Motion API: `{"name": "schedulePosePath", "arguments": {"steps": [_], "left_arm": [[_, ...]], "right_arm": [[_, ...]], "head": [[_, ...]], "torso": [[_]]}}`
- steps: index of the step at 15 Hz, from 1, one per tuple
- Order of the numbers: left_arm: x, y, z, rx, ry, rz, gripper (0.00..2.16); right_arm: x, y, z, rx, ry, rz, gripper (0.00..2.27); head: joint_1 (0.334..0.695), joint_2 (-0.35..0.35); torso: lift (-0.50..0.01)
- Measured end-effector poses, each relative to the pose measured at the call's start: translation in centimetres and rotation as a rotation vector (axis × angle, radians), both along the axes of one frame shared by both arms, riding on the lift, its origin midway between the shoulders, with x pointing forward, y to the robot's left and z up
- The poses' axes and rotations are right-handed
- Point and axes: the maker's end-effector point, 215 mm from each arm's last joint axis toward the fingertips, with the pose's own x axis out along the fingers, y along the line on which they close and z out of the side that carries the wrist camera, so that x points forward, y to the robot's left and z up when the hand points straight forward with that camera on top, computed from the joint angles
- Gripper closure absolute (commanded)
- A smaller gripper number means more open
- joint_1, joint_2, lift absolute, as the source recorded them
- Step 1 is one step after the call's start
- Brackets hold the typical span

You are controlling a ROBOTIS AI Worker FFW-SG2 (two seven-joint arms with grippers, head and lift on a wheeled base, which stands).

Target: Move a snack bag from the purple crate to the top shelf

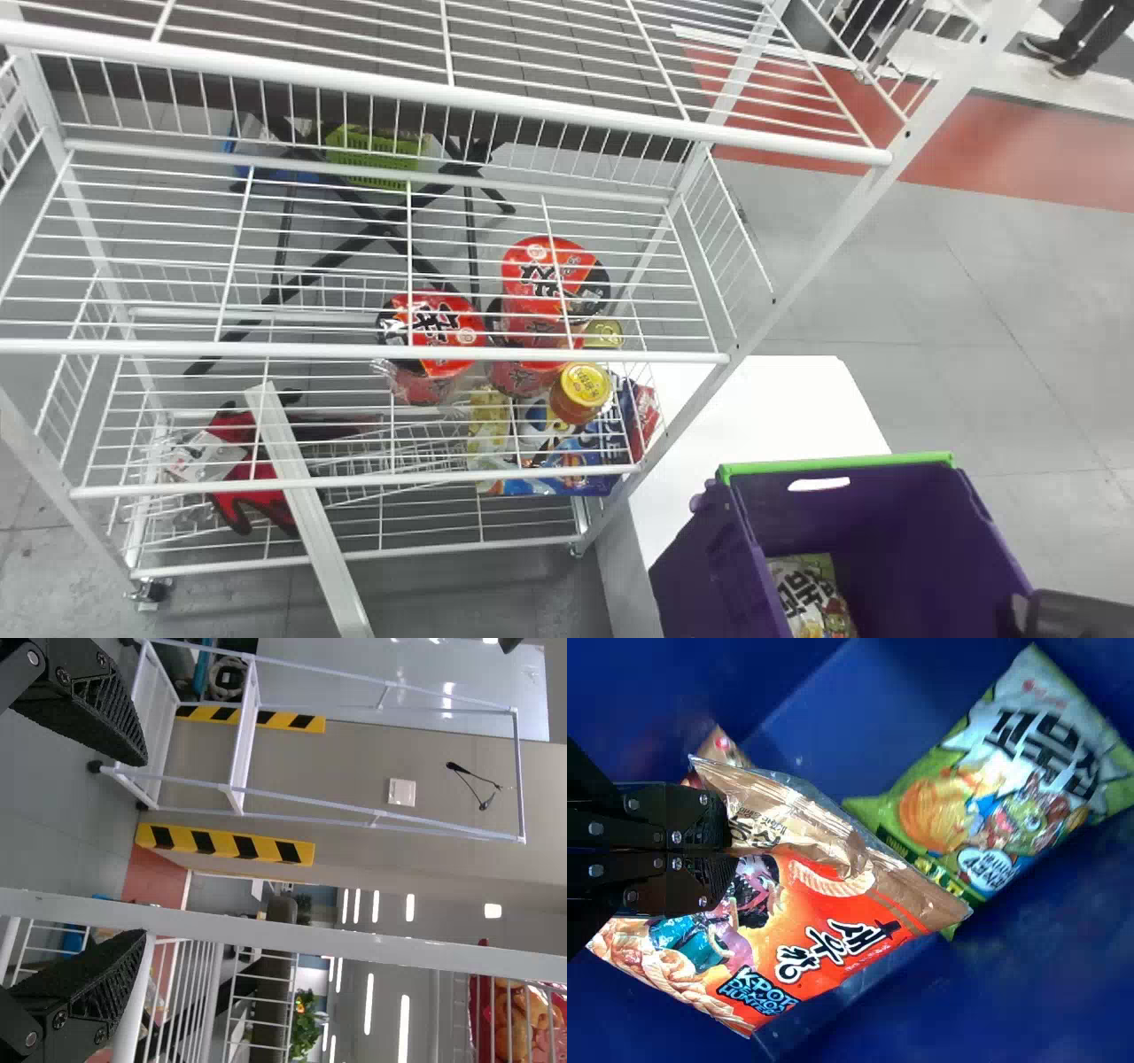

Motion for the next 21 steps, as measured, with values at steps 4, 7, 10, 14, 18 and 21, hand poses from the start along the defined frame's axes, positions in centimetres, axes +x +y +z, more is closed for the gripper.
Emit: {"name": "schedulePosePath", "arguments": {"steps": [4,7,10,14,18,21], "left_arm": [[-0.3,-0.2,0.5,0.003,-0.006,-0.004,0.14],[-0.7,-0.4,0.8,0.004,-0.006,-0.009,0.14],[-1.1,-0.6,0.9,0.006,0.004,-0.013,0.14],[-1.8,-0.7,1.0,0.007,0.011,-0.015,0.14],[-2.3,-0.8,1.1,0.008,0.011,-0.017,0.14],[-2.5,-0.9,1.4,0.009,0.007,-0.022,0.14]], "right_arm": [[0.0,-0.1,0.2,-0.001,-0.011,-0.007,2.08],[-0.2,-0.4,0.3,-0.007,-0.012,-0.004,2.08],[0.0,-0.6,0.4,-0.01,-0.021,0.002,2.08],[0.3,-0.6,0.4,-0.011,-0.024,0.013,2.08],[-0.2,-0.7,0.5,-0.016,-0.024,0.014,2.08],[-0.5,-0.6,0.3,-0.015,-0.029,0.016,2.08]], "head": [[0.695,-0.35],[0.695,-0.35],[0.695,-0.35],[0.695,-0.35],[0.695,-0.35],[0.695,-0.35]], "torso": [[-0.305],[-0.293],[-0.282],[-0.266],[-0.25],[-0.239]]}}
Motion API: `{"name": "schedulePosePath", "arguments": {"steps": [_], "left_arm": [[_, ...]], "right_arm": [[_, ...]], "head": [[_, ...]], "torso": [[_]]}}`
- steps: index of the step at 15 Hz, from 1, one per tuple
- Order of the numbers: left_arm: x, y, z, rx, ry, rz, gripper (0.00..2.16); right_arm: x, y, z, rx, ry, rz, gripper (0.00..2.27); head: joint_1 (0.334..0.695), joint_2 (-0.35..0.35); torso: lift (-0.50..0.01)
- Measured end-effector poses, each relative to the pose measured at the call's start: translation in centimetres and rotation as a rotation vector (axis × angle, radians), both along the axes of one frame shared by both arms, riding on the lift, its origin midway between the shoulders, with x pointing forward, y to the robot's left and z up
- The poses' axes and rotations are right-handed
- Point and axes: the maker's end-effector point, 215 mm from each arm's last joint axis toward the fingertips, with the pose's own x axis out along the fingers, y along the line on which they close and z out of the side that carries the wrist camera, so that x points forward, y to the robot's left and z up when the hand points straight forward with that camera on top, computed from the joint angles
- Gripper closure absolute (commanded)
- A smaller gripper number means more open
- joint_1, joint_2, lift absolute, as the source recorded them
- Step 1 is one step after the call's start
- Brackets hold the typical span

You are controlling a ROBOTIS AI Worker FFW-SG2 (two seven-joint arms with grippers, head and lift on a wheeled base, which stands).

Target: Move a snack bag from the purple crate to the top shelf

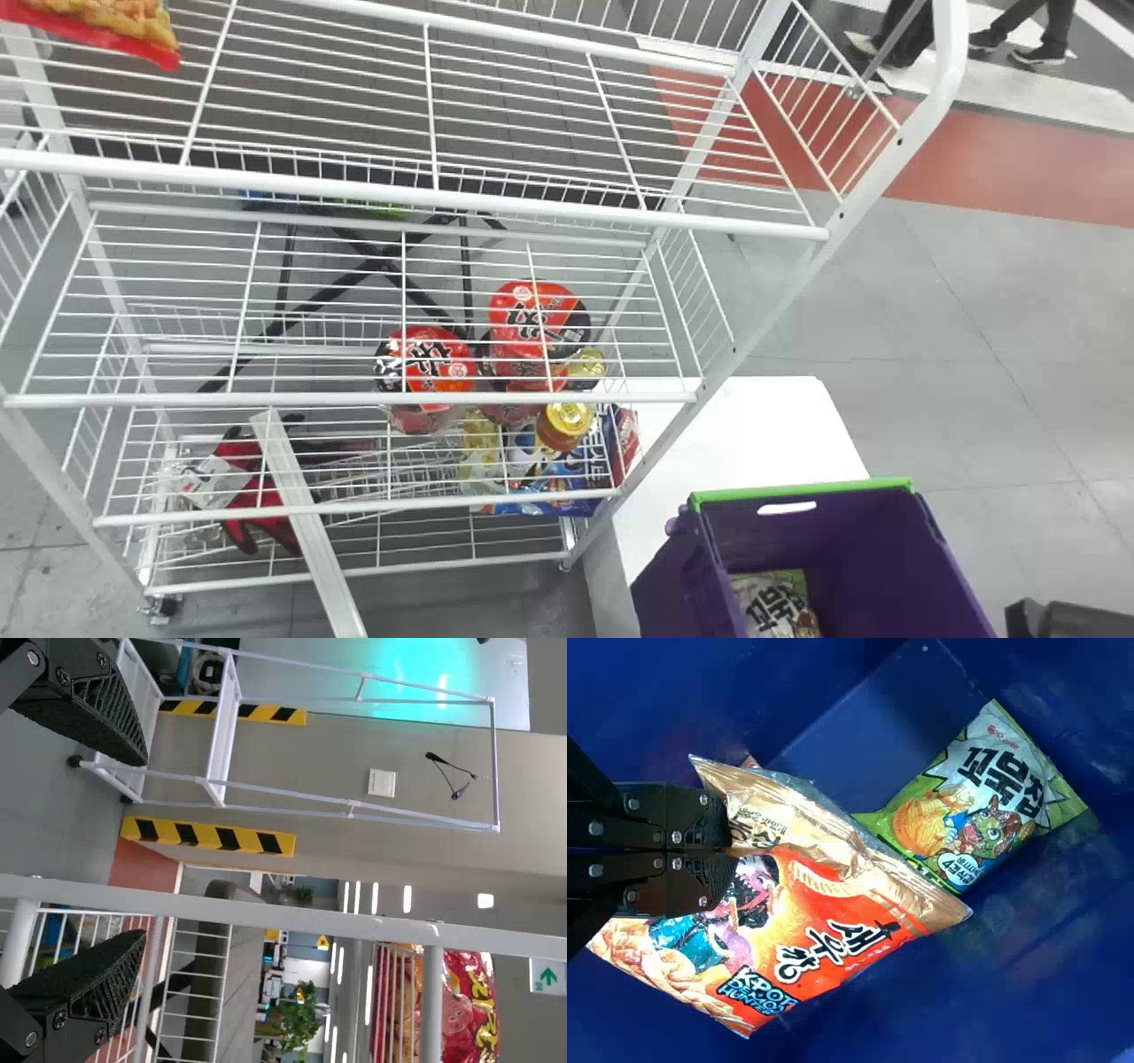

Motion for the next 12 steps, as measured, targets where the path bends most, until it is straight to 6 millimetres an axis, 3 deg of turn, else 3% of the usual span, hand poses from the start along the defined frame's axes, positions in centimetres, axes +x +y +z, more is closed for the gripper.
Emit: {"name": "schedulePosePath", "arguments": {"steps": [12], "left_arm": [[-0.3,-0.38,0.67,0.013,-0.008,-0.041,0.14]], "right_arm": [[0.4,0.31,-0.02,0.001,-0.022,-0.001,2.08]], "head": [[0.695,-0.35]], "torso": [[-0.191]]}}
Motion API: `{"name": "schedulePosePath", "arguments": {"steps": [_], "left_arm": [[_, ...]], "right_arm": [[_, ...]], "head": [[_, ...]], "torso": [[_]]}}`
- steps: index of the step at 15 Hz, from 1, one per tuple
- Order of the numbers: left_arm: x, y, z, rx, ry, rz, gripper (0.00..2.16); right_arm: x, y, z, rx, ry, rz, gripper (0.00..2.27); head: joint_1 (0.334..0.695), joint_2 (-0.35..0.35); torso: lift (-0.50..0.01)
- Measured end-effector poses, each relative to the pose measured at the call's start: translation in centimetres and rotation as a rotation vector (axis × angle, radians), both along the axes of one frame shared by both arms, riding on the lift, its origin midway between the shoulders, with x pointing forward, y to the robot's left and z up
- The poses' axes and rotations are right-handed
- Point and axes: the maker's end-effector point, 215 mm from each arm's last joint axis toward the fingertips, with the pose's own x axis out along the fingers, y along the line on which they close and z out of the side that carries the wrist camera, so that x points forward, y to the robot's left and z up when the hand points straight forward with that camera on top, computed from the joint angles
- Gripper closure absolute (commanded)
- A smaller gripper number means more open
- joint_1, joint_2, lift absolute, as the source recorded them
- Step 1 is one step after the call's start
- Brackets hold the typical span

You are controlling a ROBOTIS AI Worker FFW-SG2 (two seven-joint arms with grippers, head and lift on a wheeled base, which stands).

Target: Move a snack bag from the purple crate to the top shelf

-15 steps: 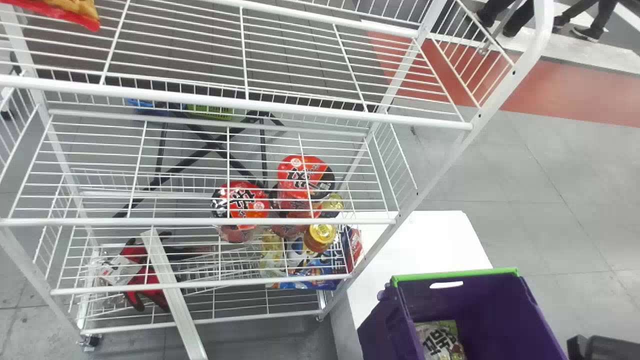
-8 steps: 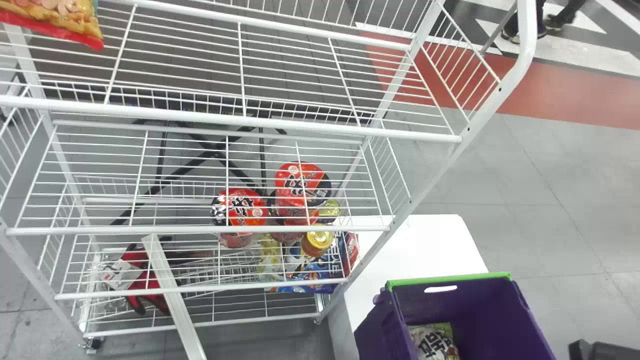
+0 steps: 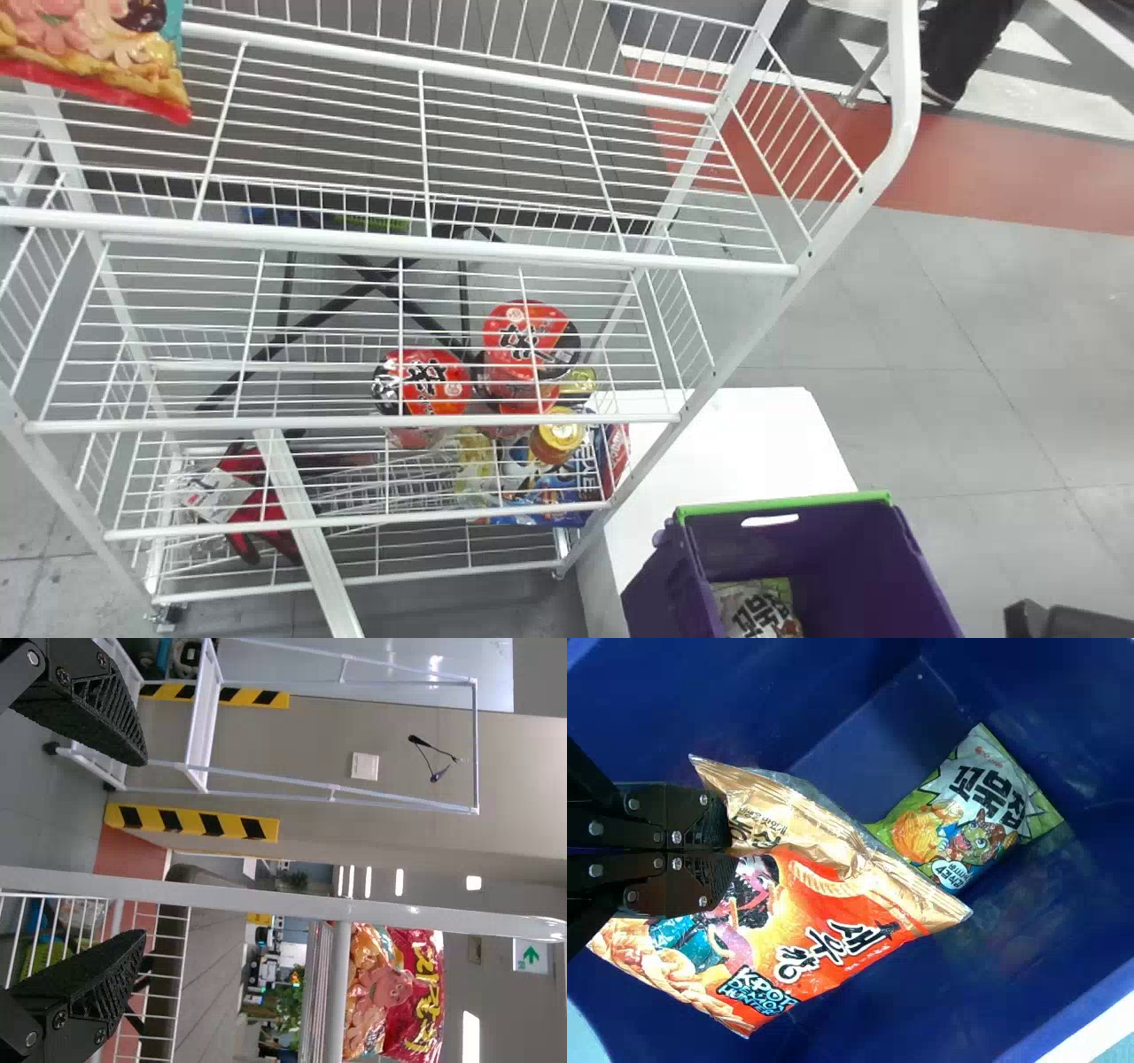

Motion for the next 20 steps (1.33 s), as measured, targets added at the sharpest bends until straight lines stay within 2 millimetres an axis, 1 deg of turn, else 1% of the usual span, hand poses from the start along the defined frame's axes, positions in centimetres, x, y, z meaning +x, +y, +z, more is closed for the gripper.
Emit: {"name": "schedulePosePath", "arguments": {"steps": [10,20], "left_arm": [[0.5,-0.1,-0.7,-0.005,0.016,-0.001,0.14],[0.5,-0.1,-1.0,-0.007,0.022,0.0,0.14]], "right_arm": [[1.7,0.0,0.2,-0.002,-0.031,0.004,2.08],[1.6,-0.1,-0.1,-0.008,-0.03,0.009,2.08]], "head": [[0.695,-0.35],[0.695,-0.35]], "torso": [[-0.151],[-0.111]]}}
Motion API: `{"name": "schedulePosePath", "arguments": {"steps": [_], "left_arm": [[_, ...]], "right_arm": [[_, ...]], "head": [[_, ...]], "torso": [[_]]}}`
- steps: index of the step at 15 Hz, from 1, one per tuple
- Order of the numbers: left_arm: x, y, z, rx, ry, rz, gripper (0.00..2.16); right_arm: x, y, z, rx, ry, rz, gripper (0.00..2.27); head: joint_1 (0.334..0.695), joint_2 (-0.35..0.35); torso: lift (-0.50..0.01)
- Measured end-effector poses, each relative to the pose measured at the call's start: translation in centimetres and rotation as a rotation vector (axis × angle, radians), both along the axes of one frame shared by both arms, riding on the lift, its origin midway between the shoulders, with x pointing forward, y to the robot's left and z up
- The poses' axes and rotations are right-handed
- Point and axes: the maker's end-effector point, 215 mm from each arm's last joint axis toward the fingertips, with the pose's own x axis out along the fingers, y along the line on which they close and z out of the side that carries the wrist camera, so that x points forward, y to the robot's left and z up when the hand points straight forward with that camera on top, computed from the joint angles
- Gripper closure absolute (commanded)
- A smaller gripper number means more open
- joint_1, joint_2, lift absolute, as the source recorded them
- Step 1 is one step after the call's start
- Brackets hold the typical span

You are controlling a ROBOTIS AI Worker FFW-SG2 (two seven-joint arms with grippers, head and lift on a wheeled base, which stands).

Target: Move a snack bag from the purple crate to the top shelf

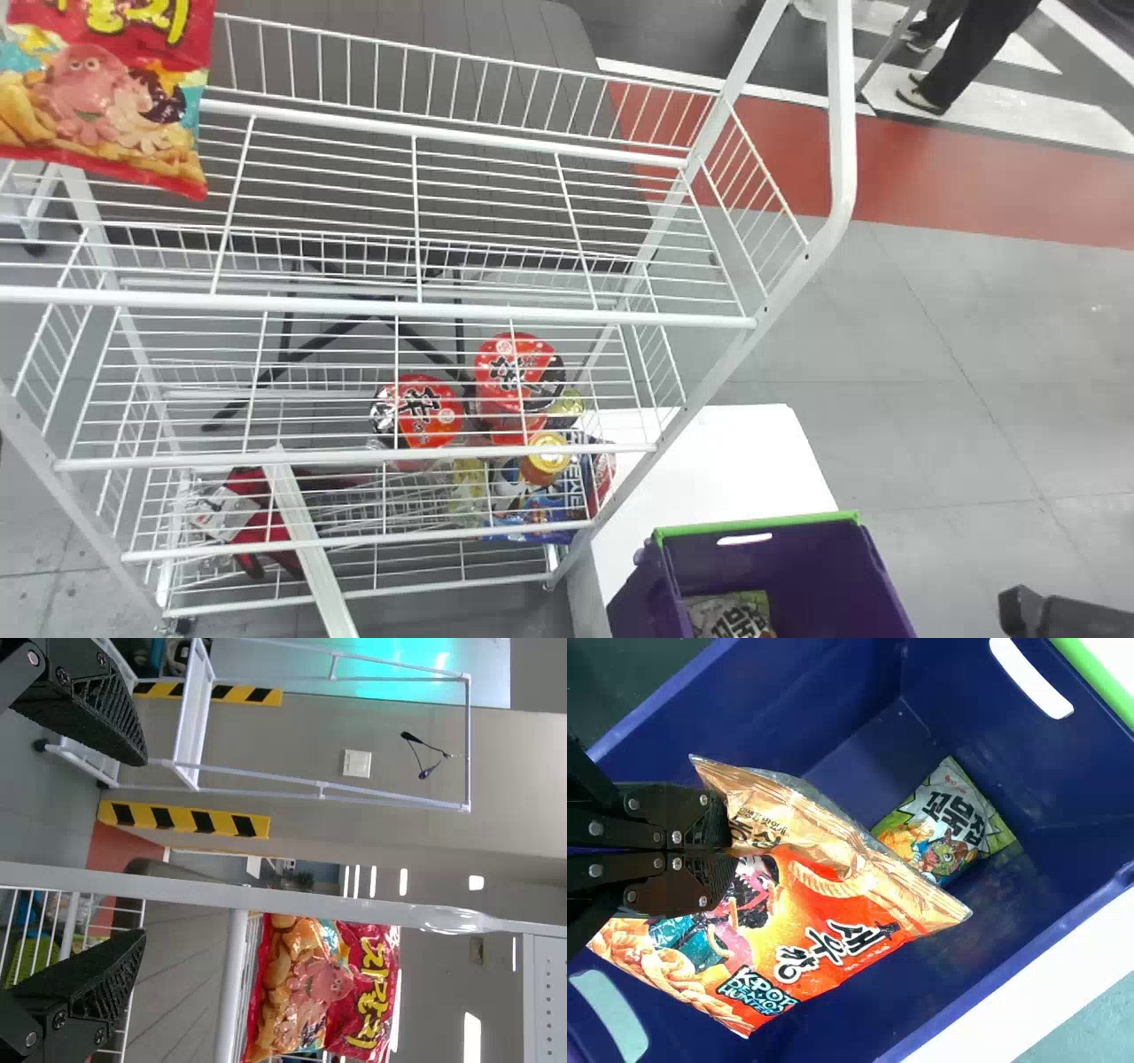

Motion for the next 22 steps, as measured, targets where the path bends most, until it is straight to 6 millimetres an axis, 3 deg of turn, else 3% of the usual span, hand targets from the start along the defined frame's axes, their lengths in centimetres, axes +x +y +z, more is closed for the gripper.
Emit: {"name": "schedulePosePath", "arguments": {"steps": [22], "left_arm": [[0.09,0.12,-0.44,-0.001,0.006,0.003,0.14]], "right_arm": [[-0.09,0.17,-0.46,0.002,0.005,0.005,2.08]], "head": [[0.695,-0.35]], "torso": [[-0.024]]}}
